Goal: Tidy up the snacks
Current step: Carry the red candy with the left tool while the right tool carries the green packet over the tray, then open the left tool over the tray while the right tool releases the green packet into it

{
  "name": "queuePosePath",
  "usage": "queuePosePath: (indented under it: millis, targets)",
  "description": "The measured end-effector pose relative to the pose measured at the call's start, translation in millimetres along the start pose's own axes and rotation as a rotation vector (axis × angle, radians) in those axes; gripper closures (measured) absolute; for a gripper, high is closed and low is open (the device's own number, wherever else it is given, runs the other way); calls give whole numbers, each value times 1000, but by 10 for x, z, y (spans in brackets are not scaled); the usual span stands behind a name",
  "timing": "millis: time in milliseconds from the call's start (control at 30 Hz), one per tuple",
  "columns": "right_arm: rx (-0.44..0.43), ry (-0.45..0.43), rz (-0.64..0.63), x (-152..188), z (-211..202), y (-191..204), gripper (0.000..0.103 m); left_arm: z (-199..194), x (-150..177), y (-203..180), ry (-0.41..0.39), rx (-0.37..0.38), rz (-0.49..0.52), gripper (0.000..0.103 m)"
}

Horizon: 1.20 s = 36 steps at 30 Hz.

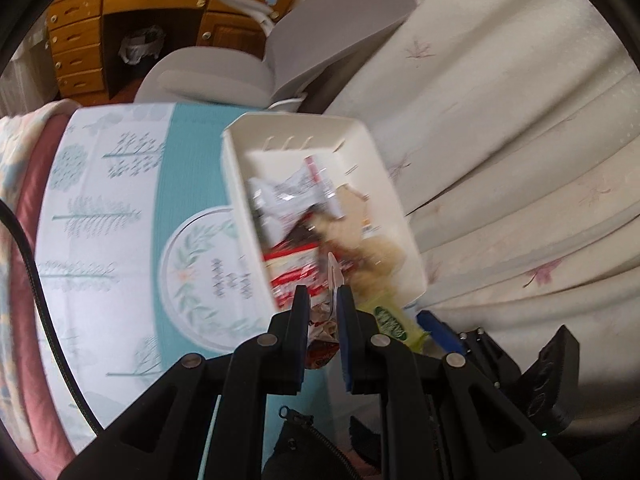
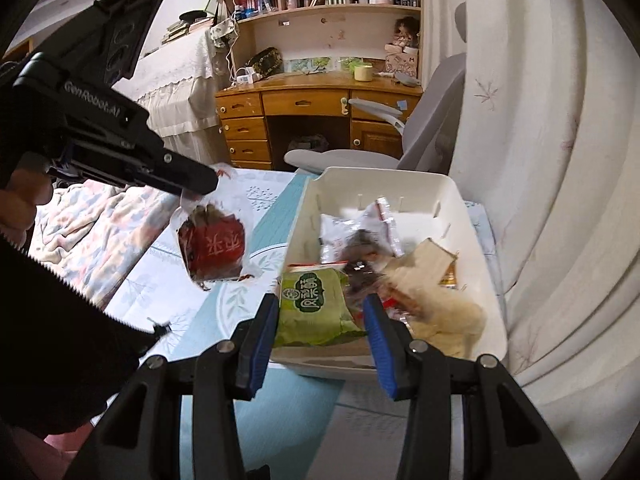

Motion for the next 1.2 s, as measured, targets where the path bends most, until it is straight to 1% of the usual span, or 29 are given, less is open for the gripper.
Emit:
queuePosePath:
  millis: [200,300,400,433,467,533,600,667,733,800,833,867,1000,1033,1133,1200]
  targets:
    - [11,-24,22,-34,26,-334,59,228,-214,-395,-52,33,42,91]
    - [14,-19,49,-60,79,-479,59,334,-307,-528,-69,24,58,89]
    - [11,-17,79,-68,99,-577,59,409,-343,-577,-66,14,53,89]
    - [13,-17,89,-66,99,-605,59,430,-351,-593,-65,11,52,87]
    - [16,-16,100,-56,98,-630,59,442,-354,-601,-67,7,51,80]
    - [15,-6,124,-8,93,-665,59,447,-359,-599,-68,-7,50,72]
    - [13,5,145,21,102,-705,59,434,-340,-568,-65,-15,44,70]
    - [18,15,173,58,98,-725,59,397,-314,-524,-67,-24,33,53]
    - [26,25,196,88,81,-726,59,336,-272,-466,-81,-42,26,47]
    - [35,36,218,123,64,-717,59,267,-199,-402,-91,-50,30,44]
    - [40,46,235,153,50,-697,58,238,-162,-369,-95,-56,30,39]
    - [41,55,248,179,38,-676,58,197,-99,-315,-99,-70,30,37]
    - [48,87,295,305,-8,-570,58,101,177,-106,-74,-132,36,37]
    - [55,97,308,350,-23,-519,57,68,287,-37,-65,-142,35,37]
    - [60,126,347,495,-70,-353,48,-31,619,164,-47,-169,21,31]
    - [51,146,377,611,-115,-210,46,-105,837,289,-43,-181,11,31]
Point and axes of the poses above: each gripper's, at about its wrist camera, not at the fingertips, and z roughly the way its jaws point, y to its left, x to its underside, the point moved 7 cm from there along z, roughly the way its jaws point, and after that the axes turned 6 degrees about y, right-handed, at the moved point
